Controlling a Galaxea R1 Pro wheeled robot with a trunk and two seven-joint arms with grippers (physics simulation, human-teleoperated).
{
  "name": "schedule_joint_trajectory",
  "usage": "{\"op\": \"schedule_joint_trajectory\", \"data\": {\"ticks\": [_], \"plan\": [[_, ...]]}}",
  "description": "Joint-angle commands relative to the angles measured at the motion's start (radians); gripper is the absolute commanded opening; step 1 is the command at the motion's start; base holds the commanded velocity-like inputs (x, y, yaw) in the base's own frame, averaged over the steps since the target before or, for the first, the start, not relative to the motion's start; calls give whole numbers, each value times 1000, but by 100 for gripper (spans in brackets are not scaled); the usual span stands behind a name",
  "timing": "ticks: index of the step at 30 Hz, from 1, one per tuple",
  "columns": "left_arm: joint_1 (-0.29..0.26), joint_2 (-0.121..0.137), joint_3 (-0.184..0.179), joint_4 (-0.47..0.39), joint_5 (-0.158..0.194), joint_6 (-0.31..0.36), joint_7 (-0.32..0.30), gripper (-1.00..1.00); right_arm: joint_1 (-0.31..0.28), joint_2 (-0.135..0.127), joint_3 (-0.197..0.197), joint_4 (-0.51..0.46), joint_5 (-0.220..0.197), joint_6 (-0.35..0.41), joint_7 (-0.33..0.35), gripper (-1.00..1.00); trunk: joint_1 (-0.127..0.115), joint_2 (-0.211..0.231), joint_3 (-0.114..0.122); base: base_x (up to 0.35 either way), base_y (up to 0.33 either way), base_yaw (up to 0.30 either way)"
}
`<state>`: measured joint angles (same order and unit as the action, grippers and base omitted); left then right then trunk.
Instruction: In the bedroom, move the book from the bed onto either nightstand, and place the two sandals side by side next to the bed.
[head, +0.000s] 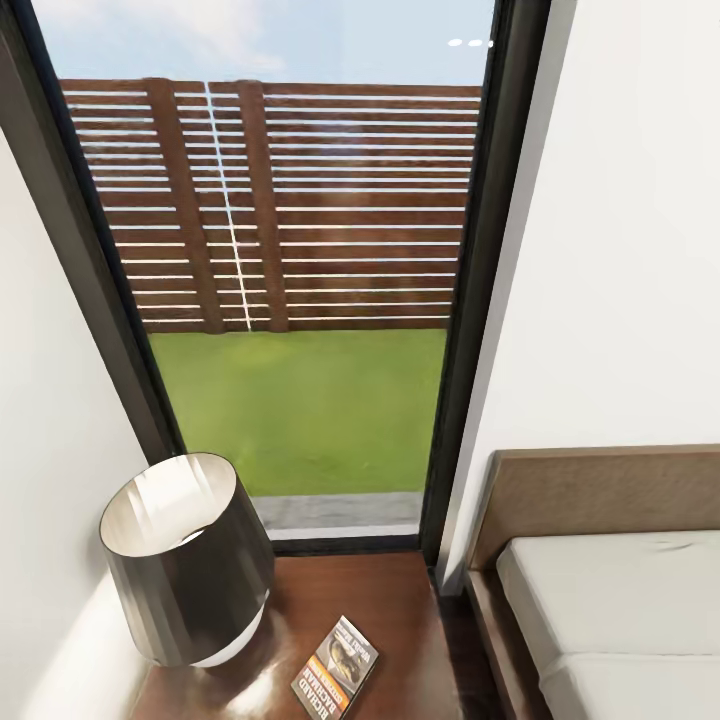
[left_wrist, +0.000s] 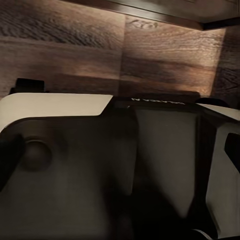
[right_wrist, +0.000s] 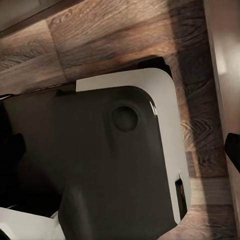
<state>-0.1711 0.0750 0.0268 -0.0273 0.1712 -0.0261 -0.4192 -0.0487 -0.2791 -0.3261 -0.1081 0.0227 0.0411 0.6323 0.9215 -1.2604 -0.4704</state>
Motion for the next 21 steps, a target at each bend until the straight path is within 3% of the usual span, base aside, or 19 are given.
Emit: {"op": "schedule_joint_trajectory", "data": {"ticks": [1, 8, 14, 21], "plan": [[-1, -1, 2, 1, 4, -2, -4, 100, 0, 0, -7, 0, 2, 4, 4, 100, 0, -1, -1, 0, 0, 0], [-1, -22, 2, 0, 4, -2, -5, 100, 0, 21, -7, 1, 2, 3, 4, 100, 0, -1, -1, 0, 0, 0], [-1, -23, 3, 0, 4, -2, -5, 100, 0, 69, -8, 1, 2, 3, 4, 100, 0, -1, -1, 0, 0, 0], [-1, -24, 2, 0, 4, -2, -5, 100, 0, 90, -8, 0, 2, 3, 4, 100, 0, -1, -1, 0, 0, 0]]}}
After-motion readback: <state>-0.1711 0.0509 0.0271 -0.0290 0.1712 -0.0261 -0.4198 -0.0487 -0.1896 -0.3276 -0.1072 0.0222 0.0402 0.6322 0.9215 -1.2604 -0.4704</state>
